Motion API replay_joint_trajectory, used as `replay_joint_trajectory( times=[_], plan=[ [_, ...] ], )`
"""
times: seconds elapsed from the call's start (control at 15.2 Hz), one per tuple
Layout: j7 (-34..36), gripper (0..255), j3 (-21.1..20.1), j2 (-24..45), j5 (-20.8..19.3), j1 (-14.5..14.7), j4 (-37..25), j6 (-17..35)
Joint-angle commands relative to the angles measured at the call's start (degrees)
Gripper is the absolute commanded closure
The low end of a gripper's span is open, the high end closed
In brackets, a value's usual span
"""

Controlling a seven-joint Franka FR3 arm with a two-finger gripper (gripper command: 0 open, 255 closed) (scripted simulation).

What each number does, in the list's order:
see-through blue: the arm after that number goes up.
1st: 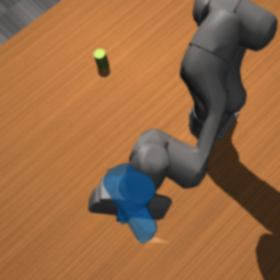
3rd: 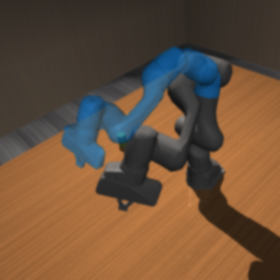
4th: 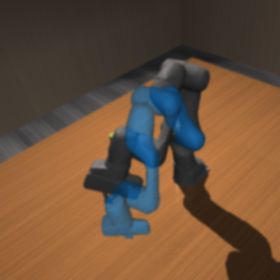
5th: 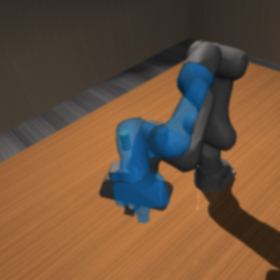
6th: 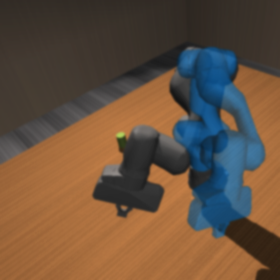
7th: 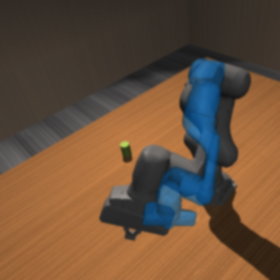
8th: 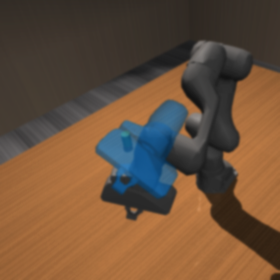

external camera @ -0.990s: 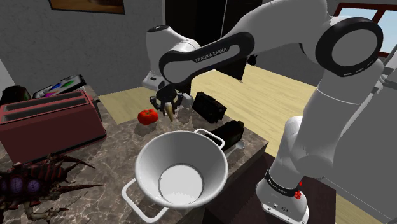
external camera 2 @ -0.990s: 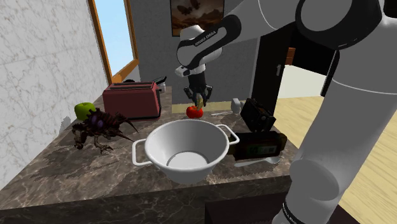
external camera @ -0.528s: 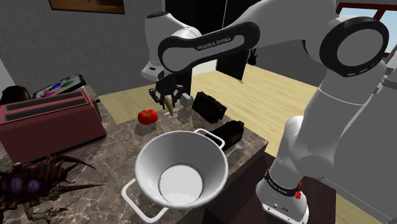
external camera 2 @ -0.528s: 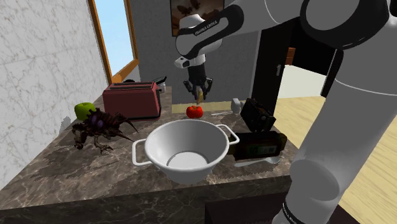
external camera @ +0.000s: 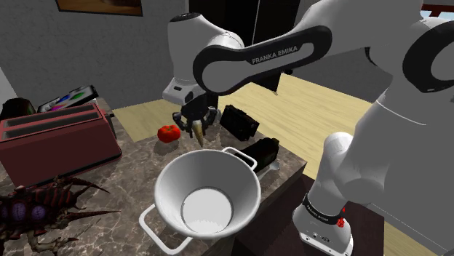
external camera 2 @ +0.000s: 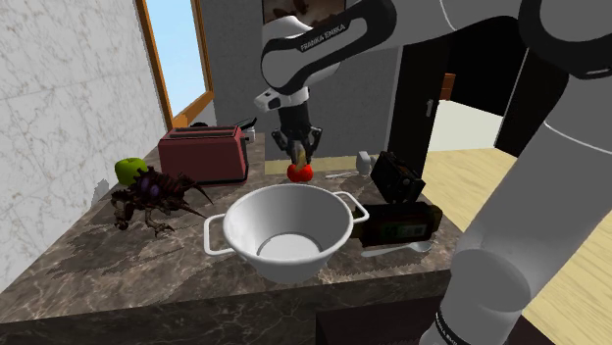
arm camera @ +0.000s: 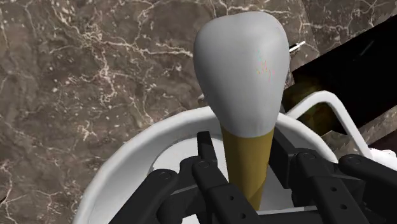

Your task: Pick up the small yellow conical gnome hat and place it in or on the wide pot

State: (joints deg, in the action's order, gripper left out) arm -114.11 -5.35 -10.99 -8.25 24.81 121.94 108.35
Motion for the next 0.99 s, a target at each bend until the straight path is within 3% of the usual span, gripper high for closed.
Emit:
replay_joint_trajectory(
  times=[0.0,0.59,0.92],
  plan=[
    [2.3,255,-1.4,-2.8,0.7,1.2,2.8,-0.4],
    [13.3,255,-9.1,-10.5,5.5,7.1,9.0,-3.0],
    [13.8,255,-9.4,-9.7,5.3,7.1,12.2,0.9]
  ],
)
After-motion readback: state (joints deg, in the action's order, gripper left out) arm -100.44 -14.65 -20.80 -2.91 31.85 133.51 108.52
